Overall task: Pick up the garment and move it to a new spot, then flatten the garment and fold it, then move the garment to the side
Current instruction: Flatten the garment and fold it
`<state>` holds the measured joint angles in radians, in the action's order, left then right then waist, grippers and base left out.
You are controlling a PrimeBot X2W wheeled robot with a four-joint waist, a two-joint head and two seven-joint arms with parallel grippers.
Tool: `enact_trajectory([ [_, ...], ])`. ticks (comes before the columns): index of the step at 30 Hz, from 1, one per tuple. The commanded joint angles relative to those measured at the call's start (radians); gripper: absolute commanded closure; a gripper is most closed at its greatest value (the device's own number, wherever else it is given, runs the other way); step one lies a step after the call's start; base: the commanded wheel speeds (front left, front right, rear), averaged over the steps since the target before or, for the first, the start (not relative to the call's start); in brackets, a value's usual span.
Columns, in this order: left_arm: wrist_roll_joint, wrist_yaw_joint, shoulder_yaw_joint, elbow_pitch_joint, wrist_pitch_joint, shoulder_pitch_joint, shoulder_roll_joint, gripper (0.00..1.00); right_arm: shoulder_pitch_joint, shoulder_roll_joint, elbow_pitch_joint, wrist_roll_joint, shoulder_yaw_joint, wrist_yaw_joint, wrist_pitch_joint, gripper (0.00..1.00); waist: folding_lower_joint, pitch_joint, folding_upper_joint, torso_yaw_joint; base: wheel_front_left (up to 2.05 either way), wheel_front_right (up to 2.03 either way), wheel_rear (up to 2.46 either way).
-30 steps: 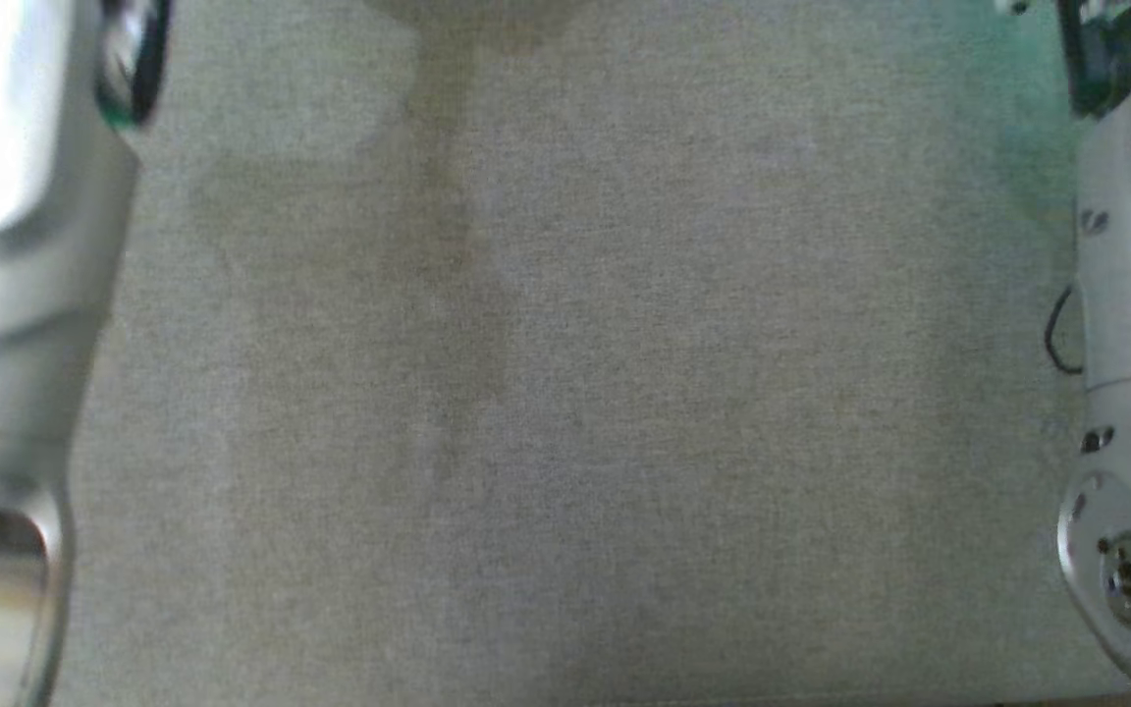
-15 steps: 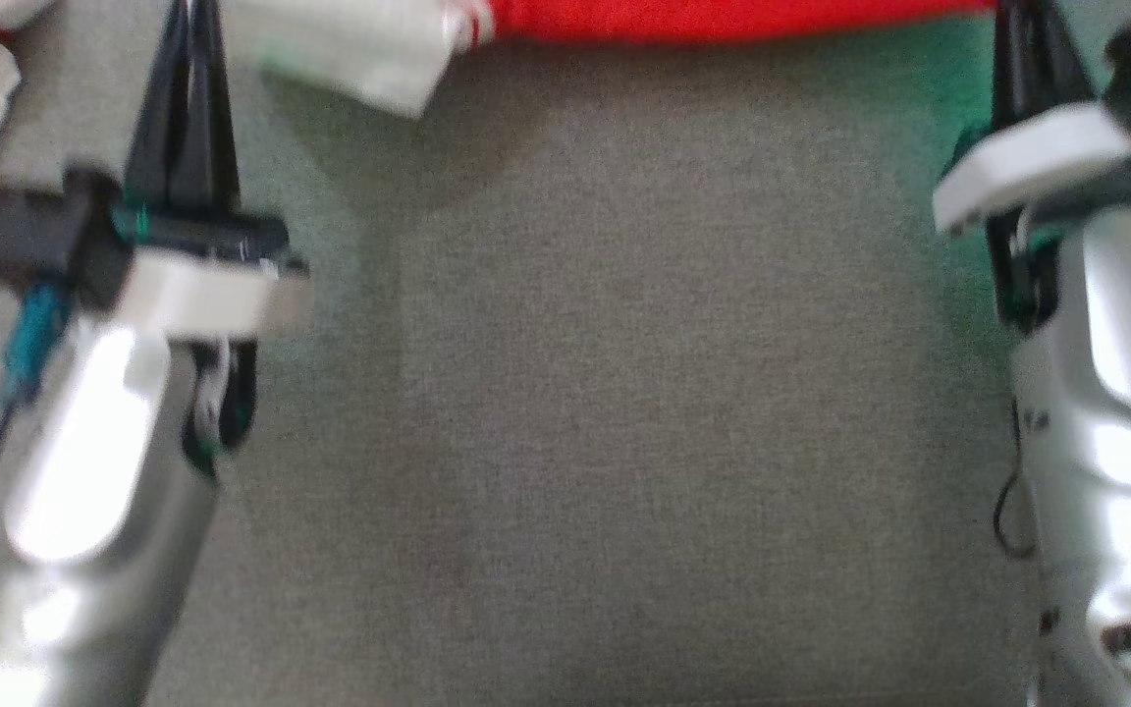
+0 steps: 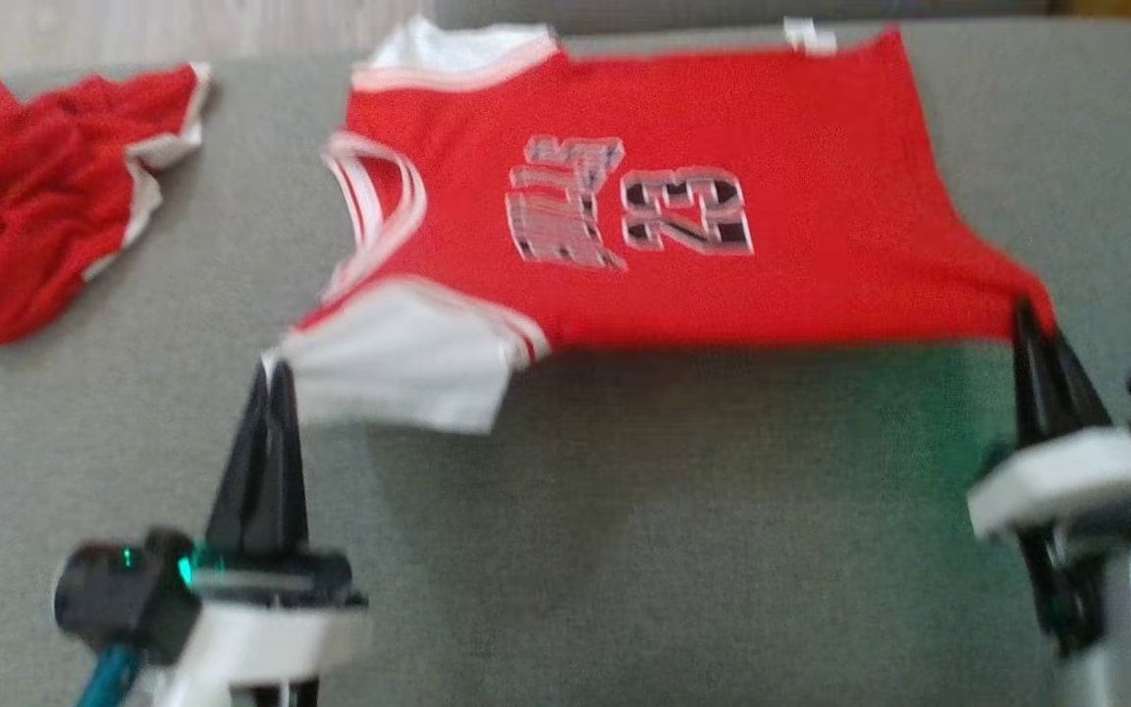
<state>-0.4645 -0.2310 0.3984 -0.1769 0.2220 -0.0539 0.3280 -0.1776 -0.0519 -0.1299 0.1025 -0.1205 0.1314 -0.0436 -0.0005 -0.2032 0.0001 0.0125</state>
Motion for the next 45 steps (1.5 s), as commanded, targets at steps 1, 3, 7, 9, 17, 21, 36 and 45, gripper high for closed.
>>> enact_trajectory([
  [1,-0.002,-0.024,-0.027,-0.081,-0.019,0.029,0.037,1.0,0.062,0.002,0.11,0.016,0.002,-0.001,-0.035,1.0,0.0005,0.073,-0.0001,0.022,0.0,0.0,0.0],
  [3,0.003,-0.044,-0.021,-0.129,-0.039,0.088,0.052,1.0,0.148,0.002,0.189,0.03,-0.009,-0.001,-0.076,1.0,0.0005,0.095,-0.0001,0.028,0.0,0.0,0.0],
  [7,-0.005,-0.066,-0.006,-0.204,-0.089,0.188,0.082,1.0,0.296,0.002,0.31,0.061,-0.032,-0.001,-0.145,1.0,0.0005,0.123,-0.0001,0.036,0.0,0.0,0.0],
  [9,-0.018,-0.073,-0.003,-0.223,-0.108,0.226,0.089,1.0,0.348,0.002,0.341,0.076,-0.03,-0.001,-0.171,1.0,0.0005,0.127,-0.0001,0.038,0.0,0.0,0.0],
  [17,-0.055,-0.049,0.032,-0.173,-0.128,0.254,0.077,1.0,0.378,0.002,0.303,0.083,-0.026,-0.001,-0.217,1.0,0.0005,0.11,-0.0001,0.035,0.0,0.0,0.0],
  [21,-0.068,-0.016,0.042,-0.1,-0.114,0.208,0.061,1.0,0.335,0.002,0.217,0.085,-0.017,-0.001,-0.223,1.0,0.0005,0.086,-0.0001,0.035,0.0,0.0,0.0],
  [36,0.004,0.074,0.073,0.222,-0.08,-0.265,-0.04,1.0,0.094,0.002,0.094,0.086,-0.019,-0.001,-0.185,1.0,0.0005,-0.046,-0.0001,-0.005,0.0,0.0,0.0],
  [45,0.028,0.097,0.069,0.421,-0.024,-0.427,-0.074,1.0,-0.04,0.002,-0.013,0.067,-0.026,-0.001,-0.149,1.0,0.0005,-0.102,-0.0001,-0.029,0.0,0.0,0.0],
])
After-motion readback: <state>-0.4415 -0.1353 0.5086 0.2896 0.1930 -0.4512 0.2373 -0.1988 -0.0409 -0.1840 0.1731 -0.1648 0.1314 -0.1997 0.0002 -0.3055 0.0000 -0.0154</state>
